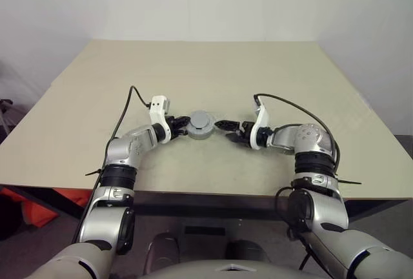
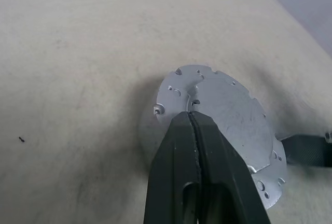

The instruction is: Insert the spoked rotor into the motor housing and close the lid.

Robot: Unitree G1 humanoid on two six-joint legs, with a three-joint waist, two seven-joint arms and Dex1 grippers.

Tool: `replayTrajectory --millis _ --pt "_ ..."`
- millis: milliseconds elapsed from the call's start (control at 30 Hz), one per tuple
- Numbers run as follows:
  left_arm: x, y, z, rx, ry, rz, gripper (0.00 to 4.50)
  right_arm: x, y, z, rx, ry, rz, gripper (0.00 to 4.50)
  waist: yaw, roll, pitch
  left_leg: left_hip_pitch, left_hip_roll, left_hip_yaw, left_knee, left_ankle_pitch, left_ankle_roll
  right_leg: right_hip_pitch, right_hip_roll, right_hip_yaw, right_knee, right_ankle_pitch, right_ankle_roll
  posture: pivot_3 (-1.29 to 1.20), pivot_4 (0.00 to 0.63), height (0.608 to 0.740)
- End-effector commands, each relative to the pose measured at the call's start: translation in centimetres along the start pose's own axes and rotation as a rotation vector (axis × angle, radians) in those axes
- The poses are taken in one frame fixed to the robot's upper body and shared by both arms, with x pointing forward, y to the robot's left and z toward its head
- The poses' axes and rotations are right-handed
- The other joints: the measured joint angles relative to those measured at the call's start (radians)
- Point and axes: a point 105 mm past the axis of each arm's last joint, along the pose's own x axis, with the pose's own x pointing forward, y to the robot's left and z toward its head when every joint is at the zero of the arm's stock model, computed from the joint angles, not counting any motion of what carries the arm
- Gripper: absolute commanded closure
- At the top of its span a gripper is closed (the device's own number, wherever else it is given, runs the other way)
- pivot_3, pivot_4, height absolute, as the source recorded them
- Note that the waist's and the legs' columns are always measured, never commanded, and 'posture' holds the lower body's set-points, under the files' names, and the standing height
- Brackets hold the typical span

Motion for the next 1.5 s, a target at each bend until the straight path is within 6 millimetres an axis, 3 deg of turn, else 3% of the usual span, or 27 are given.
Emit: replayTrajectory --millis 33,300,567,1067,1267,1500 --pt "0.5 -0.5 -1.4 -0.001 0.059 -0.009 4.5 2.0 1.5 -0.7 0.008 0.025 0.064 0.39 -0.001 0.0 0.0 0.0 0.0 0.0 -0.001 0.001 -0.001 0.0 0.0 0.0 0.0 0.0 0.0 0.0 0.0 0.74" --pt "0.4 -0.3 -1.2 0.011 0.057 0.001 4.5 5.6 3.5 0.1 0.028 -0.045 0.148 0.39 -0.011 0.0 0.0 0.001 0.0 0.0 -0.002 0.001 -0.002 -0.001 0.0 0.0 0.0 -0.001 -0.001 0.0 0.0 0.74" --pt "0.0 0.1 -1.2 0.026 0.059 0.016 4.5 7.6 5.9 0.1 0.019 -0.063 0.232 0.39 -0.021 0.0 0.0 0.005 0.001 0.0 -0.002 0.001 -0.002 -0.002 0.001 -0.001 0.001 -0.001 -0.001 0.0 0.0 0.74" --pt "-0.2 0.4 -1.0 0.037 0.058 0.029 4.5 8.9 9.0 -0.9 -0.028 -0.03 0.336 0.39 -0.04 0.0 0.0 -0.001 0.002 0.0 -0.003 0.001 -0.002 -0.012 0.002 -0.001 0.003 0.002 -0.004 0.0 0.0 0.74" --pt "-0.2 0.4 -1.0 0.037 0.056 0.029 4.5 8.9 9.9 -0.7 -0.041 -0.034 0.359 0.39 -0.026 0.001 0.0 -0.007 0.001 0.0 -0.003 0.0 -0.001 -0.014 0.002 -0.001 0.002 0.004 -0.013 0.0 0.0 0.74" --pt "-0.1 0.3 -1.1 0.04 0.055 0.029 4.5 9.2 8.4 -0.1 -0.055 -0.074 0.264 2.53 -0.015 0.0 0.001 -0.01 0.002 0.001 -0.003 0.0 -0.001 -0.017 0.002 -0.001 0.002 0.004 -0.013 0.0 0.0 0.74"
